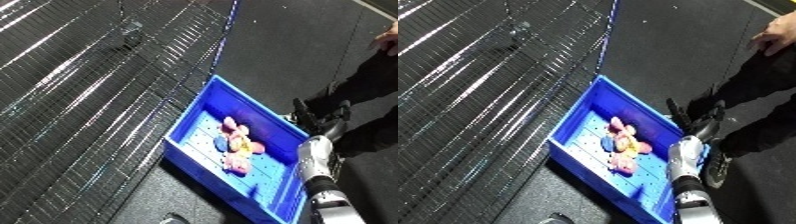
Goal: Pick up the object and place it into the box
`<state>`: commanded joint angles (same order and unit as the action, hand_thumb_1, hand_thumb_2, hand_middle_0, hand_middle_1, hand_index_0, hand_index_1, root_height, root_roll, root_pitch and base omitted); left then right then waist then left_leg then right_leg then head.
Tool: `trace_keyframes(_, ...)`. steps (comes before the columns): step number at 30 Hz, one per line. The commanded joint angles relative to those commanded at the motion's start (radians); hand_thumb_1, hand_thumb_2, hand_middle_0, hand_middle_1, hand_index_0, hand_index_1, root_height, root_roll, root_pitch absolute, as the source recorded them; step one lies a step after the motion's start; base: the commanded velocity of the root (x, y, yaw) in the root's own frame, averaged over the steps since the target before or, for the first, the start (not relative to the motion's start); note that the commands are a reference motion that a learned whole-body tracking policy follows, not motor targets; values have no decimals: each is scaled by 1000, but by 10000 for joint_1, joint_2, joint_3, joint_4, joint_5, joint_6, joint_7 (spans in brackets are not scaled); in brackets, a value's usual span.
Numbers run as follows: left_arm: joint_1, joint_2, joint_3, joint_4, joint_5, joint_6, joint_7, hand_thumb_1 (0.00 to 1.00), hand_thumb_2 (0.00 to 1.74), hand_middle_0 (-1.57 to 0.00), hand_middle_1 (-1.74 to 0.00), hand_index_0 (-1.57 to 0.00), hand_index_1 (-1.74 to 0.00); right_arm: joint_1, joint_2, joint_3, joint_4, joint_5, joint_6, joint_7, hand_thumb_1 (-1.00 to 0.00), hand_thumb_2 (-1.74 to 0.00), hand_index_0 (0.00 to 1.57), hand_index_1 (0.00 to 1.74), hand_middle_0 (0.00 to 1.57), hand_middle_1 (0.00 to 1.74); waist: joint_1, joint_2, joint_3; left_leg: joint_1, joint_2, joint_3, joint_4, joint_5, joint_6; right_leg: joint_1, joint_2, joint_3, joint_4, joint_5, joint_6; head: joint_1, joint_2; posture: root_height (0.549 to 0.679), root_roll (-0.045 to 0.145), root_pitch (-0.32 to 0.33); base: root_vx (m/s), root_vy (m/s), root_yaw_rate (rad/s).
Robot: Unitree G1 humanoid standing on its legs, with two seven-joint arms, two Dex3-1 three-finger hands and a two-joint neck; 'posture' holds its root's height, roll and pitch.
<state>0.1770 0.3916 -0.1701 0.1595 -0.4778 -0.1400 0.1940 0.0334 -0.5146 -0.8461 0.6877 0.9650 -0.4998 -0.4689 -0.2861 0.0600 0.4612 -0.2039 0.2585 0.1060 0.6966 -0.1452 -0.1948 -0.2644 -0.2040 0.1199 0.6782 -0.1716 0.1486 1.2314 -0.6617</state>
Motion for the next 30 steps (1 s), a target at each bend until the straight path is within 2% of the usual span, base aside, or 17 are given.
trace_keyframes(5,44,-118,101,-47,-23,-21,6,1000,1740,-1570,-1740,-1570,-1740,132,190,504,-563,-533,297,190,0,0,0,0,0,0,100,33,29,45,-30,9,-107,46,3,43,-7,-30,-31,-67,16,-692,76,635,85,-230,8,1,12)
trace_keyframes(10,138,-304,332,-16,-106,-37,12,1000,1740,-1570,-1740,-1570,-1740,403,572,1222,-1784,-1585,606,411,0,0,0,0,0,0,189,14,13,93,-74,6,-206,81,21,81,-11,-51,-12,-146,26,-1465,195,635,84,-228,7,0,28)
trace_keyframes(13,203,-381,449,-55,-139,-9,0,1000,1740,-1570,-1740,-1570,-1740,634,636,1779,-2598,-2568,1001,569,0,0,0,0,0,0,309,-7,27,97,-103,-15,-241,96,29,101,-20,-74,23,-198,29,-1993,626,635,84,-228,2,-4,55)
trace_keyframes(16,286,-410,605,-110,-173,45,-56,1000,1740,-1570,-1740,-1570,-1740,993,411,2560,-3288,-3953,1704,860,0,0,0,0,0,0,469,-46,59,88,-122,-45,-273,127,28,94,-33,-97,76,-252,42,-2512,713,634,83,-229,-6,-6,79)
trace_keyframes(18,396,-438,746,-181,-197,100,-115,1000,1740,-1570,-1740,-1570,-1740,1157,324,2992,-3707,-4630,2088,1093,0,0,0,0,0,0,581,-81,75,62,-133,-82,-274,150,29,103,-48,-124,106,-280,46,-2858,756,633,81,-230,-9,-10,120)
trace_keyframes(19,456,-452,804,-224,-209,127,-141,1000,1740,-1570,-1740,-1570,-1740,1205,330,3142,-3892,-4807,2206,1209,0,0,0,0,0,0,636,-95,86,46,-136,-101,-270,161,30,112,-54,-140,119,-292,46,-2940,796,633,80,-231,-9,-15,122)
trace_keyframes(21,602,-486,923,-324,-241,182,-183,1000,1740,-1570,-1740,-1570,-1740,1252,369,3442,-4259,-5092,2394,1428,0,0,0,0,0,0,787,-121,115,2,-141,-147,-261,190,30,125,-66,-182,158,-315,43,-3448,1271,632,77,-233,-10,-22,151)
trace_keyframes(25,815,-530,1095,-451,-280,252,-220,1000,1740,-1570,-1740,-1570,-1740,1182,388,3975,-4804,-5544,2614,1714,0,0,0,0,0,0,1120,-149,151,-96,-154,-250,-257,234,36,94,-89,-262,269,-345,58,-4490,1549,630,70,-235,-13,-22,151)
trace_keyframes(30,971,-522,1168,-584,-212,339,-282,1000,1740,-1570,-1740,-1570,-1740,911,643,4649,-5527,-5529,2654,2110,0,0,0,0,0,0,1498,-204,225,-260,-212,-432,-219,299,59,57,-95,-366,436,-376,72,-5721,1769,628,63,-239,-18,-6,198)
